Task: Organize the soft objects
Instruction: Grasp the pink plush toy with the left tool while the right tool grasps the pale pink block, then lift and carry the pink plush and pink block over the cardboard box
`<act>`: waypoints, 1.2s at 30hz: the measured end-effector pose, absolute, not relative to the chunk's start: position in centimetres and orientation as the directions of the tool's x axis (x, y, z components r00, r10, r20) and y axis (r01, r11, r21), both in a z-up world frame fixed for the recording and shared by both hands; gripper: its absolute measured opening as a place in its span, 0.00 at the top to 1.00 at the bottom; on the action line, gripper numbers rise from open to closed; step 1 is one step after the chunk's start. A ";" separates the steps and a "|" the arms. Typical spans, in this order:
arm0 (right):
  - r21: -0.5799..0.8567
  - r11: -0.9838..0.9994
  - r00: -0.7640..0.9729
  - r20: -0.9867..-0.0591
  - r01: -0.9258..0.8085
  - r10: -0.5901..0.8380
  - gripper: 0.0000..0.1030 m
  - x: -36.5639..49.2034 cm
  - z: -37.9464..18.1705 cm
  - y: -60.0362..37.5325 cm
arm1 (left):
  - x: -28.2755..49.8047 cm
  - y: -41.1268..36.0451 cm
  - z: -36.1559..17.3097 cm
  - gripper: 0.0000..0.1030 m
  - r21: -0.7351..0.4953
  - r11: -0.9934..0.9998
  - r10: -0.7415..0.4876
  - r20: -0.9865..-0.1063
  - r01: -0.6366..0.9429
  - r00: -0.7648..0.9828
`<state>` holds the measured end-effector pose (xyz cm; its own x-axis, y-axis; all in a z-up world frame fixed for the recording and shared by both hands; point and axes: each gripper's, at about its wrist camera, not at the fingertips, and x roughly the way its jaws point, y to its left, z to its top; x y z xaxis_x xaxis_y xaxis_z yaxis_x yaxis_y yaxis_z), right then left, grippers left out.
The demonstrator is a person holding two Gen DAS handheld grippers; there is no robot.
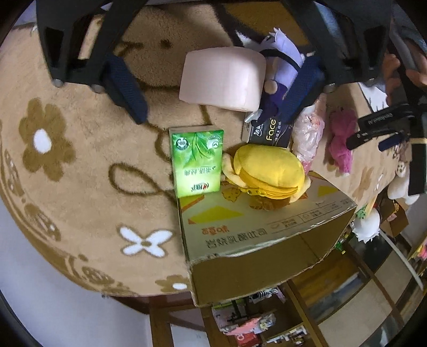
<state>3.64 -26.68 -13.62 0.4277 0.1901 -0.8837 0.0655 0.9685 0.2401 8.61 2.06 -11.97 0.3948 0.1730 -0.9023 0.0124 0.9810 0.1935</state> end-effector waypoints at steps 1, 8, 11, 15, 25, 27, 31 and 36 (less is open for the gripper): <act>0.253 0.965 0.416 -0.886 0.070 0.202 0.12 3.8 -13.8 -26.8 | 8.7 2.0 -12.2 0.01 0.194 0.981 0.174 -0.905 0.013 0.388; 0.299 0.952 0.349 -0.901 0.070 0.258 0.34 3.8 -14.9 -26.7 | 9.1 2.0 -14.1 0.15 0.188 0.982 0.169 -0.932 0.027 0.319; 0.309 0.948 0.343 -0.901 0.079 0.265 0.34 3.7 -14.8 -27.0 | 9.2 2.0 -14.7 0.23 0.174 0.984 0.159 -0.942 0.026 0.294; 0.323 0.941 0.363 -0.893 0.103 0.267 0.34 3.3 -14.4 -28.1 | 9.3 2.1 -15.3 0.38 0.151 0.988 0.142 -0.953 0.014 0.268; 0.334 0.941 0.346 -0.890 0.052 0.297 0.78 3.4 -14.5 -27.2 | 9.0 2.1 -15.2 0.61 0.087 0.996 0.084 -0.961 0.000 0.262; 0.319 0.947 0.369 -0.885 0.041 0.283 0.80 3.2 -14.0 -27.0 | 8.7 2.0 -14.7 0.62 0.082 0.997 0.080 -0.957 -0.003 0.278; 0.272 0.962 0.446 -0.862 0.005 0.241 0.83 2.9 -12.3 -26.6 | 8.1 1.8 -13.3 0.63 0.057 0.998 0.053 -0.943 0.001 0.328; 0.236 0.971 0.555 -0.803 -0.035 0.215 0.83 2.3 -9.5 -26.5 | 7.2 1.3 -11.0 0.64 0.074 0.997 0.061 -0.910 0.017 0.410</act>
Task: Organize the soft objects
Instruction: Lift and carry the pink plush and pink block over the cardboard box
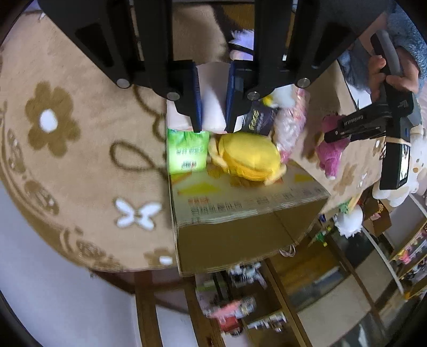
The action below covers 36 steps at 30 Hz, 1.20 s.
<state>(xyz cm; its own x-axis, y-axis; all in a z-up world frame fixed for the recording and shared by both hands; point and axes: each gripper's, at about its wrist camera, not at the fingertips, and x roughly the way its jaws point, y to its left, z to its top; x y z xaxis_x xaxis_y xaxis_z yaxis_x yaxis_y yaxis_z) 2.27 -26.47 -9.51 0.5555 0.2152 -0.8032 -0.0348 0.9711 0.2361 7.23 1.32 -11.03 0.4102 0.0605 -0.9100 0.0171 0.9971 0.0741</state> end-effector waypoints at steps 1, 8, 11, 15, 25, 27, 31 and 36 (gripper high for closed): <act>0.232 0.972 0.568 -0.795 -0.037 0.211 0.83 2.2 -9.2 -26.5 | 7.0 1.2 -10.5 0.64 0.073 0.997 0.058 -0.904 0.020 0.424; 0.204 0.977 0.678 -0.709 -0.062 0.192 0.83 1.6 -6.0 -26.4 | 4.8 0.3 -5.6 0.64 0.072 0.996 0.032 -0.812 0.045 0.583; 0.218 0.974 0.711 -0.674 -0.068 0.200 0.83 1.6 -4.9 -26.5 | 3.9 -0.1 -3.7 0.64 0.072 0.996 0.017 -0.768 0.059 0.640; 0.208 0.975 0.756 -0.625 -0.078 0.194 0.84 1.6 -3.4 -26.5 | 3.5 -0.7 -2.1 0.64 0.083 0.993 0.002 -0.733 0.087 0.681; 0.188 0.977 0.823 -0.538 -0.096 0.184 0.84 2.7 -0.4 -26.4 | 4.5 -2.3 1.6 0.64 0.111 0.988 -0.011 -0.630 0.104 0.777; 0.178 0.978 0.830 -0.526 -0.106 0.185 0.84 3.3 0.0 -26.4 | 5.0 -2.8 2.2 0.64 0.132 0.986 -0.004 -0.602 0.104 0.799; 0.151 0.979 0.843 -0.501 -0.136 0.195 0.84 4.4 0.8 -26.4 | 6.2 -3.9 3.2 0.64 0.161 0.980 -0.004 -0.562 0.114 0.827; 0.118 0.983 0.849 -0.495 -0.142 0.182 0.84 6.0 1.0 -25.9 | 7.9 -5.1 3.8 0.63 0.185 0.972 -0.021 -0.542 0.144 0.840</act>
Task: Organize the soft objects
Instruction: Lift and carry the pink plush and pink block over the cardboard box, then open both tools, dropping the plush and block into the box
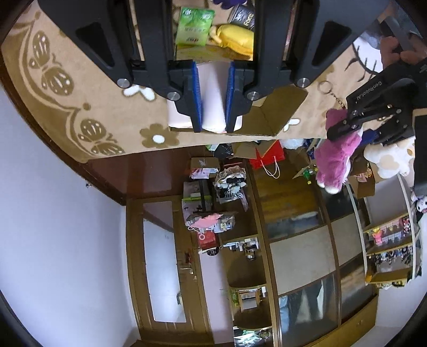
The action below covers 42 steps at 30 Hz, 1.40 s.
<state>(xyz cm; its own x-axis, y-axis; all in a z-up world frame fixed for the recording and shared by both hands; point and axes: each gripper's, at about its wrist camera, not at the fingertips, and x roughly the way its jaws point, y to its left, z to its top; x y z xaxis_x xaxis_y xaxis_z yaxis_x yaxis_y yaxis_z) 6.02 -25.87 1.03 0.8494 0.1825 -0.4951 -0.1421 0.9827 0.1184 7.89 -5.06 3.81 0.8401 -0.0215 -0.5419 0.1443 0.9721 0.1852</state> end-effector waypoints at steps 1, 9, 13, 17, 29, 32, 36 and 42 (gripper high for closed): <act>0.114 0.983 0.849 -0.496 -0.141 0.179 0.84 6.2 1.1 -25.8 | 8.2 -5.2 3.7 0.63 0.188 0.971 -0.022 -0.540 0.147 0.841; 0.088 0.985 0.824 -0.539 -0.150 0.174 0.84 8.3 -0.2 -24.9 | 10.8 -5.7 2.0 0.63 0.188 0.971 -0.016 -0.562 0.146 0.827; 0.093 0.983 0.810 -0.556 -0.162 0.186 0.84 9.4 -1.1 -24.9 | 11.9 -6.1 0.9 0.63 0.181 0.972 -0.016 -0.581 0.148 0.814; 0.098 0.981 0.798 -0.570 -0.168 0.194 0.83 10.4 -2.0 -24.6 | 12.8 -6.6 -0.2 0.63 0.168 0.972 -0.028 -0.606 0.162 0.795; 0.109 0.982 0.739 -0.647 -0.152 0.187 0.83 13.2 -5.7 -24.4 | 15.1 -7.0 -4.0 0.63 0.141 0.968 -0.057 -0.683 0.208 0.728; 0.117 0.982 0.725 -0.662 -0.150 0.190 0.83 13.6 -6.4 -24.5 | 15.2 -7.1 -4.4 0.63 0.145 0.966 -0.056 -0.692 0.214 0.720; 0.120 0.982 0.713 -0.675 -0.145 0.187 0.83 13.7 -6.9 -24.5 | 15.5 -6.9 -5.0 0.63 0.146 0.966 -0.049 -0.707 0.213 0.706; 0.138 0.981 0.697 -0.690 -0.139 0.195 0.78 13.7 -7.3 -24.7 | 15.4 -6.6 -5.3 0.63 0.142 0.970 -0.034 -0.728 0.199 0.685</act>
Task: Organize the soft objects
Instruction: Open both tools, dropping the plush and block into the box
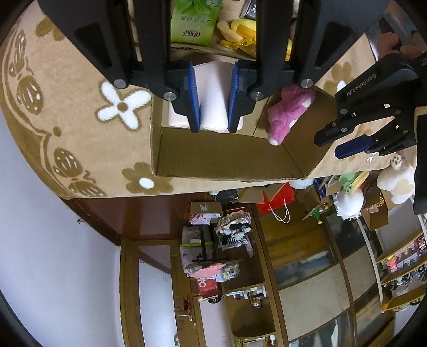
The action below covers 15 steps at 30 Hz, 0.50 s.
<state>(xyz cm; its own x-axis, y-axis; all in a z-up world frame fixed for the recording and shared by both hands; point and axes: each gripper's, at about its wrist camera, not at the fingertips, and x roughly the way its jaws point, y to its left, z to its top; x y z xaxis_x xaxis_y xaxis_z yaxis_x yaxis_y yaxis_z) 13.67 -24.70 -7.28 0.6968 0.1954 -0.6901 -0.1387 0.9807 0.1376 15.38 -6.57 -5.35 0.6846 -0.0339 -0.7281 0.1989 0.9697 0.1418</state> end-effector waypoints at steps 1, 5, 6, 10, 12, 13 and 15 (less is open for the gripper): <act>0.140 0.981 0.694 -0.693 -0.138 0.196 0.77 13.6 -7.3 -24.7 | 15.3 -6.5 -5.3 0.63 0.140 0.970 -0.034 -0.729 0.198 0.683; 0.131 0.982 0.688 -0.701 -0.136 0.189 0.76 13.2 -7.2 -24.4 | 14.7 -6.3 -5.0 0.49 0.144 0.972 -0.025 -0.726 0.187 0.687; 0.129 0.982 0.688 -0.701 -0.139 0.189 0.75 13.0 -7.1 -24.3 | 14.5 -6.2 -4.7 0.47 0.151 0.972 -0.019 -0.717 0.182 0.696; 0.138 0.980 0.707 -0.679 -0.143 0.199 0.52 12.4 -6.1 -24.2 | 13.8 -6.4 -4.0 0.45 0.164 0.971 -0.008 -0.706 0.174 0.708; 0.146 0.980 0.735 -0.650 -0.133 0.196 0.39 11.6 -5.1 -24.4 | 13.3 -6.2 -3.6 0.39 0.154 0.973 -0.013 -0.706 0.171 0.708; 0.149 0.980 0.741 -0.642 -0.131 0.197 0.33 11.4 -4.8 -24.5 | 13.1 -6.1 -3.4 0.36 0.150 0.974 -0.014 -0.707 0.170 0.707; 0.161 0.979 0.752 -0.628 -0.126 0.200 0.22 10.7 -4.0 -24.7 | 12.4 -5.8 -3.0 0.27 0.145 0.975 -0.017 -0.703 0.167 0.711</act>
<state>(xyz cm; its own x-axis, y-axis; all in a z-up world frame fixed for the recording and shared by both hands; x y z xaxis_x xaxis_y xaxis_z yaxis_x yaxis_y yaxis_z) 10.67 -24.68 -4.00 0.7522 0.2003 -0.6277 -0.1262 0.9788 0.1610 12.44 -5.80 -2.98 0.7105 -0.0170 -0.7035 0.1671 0.9752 0.1453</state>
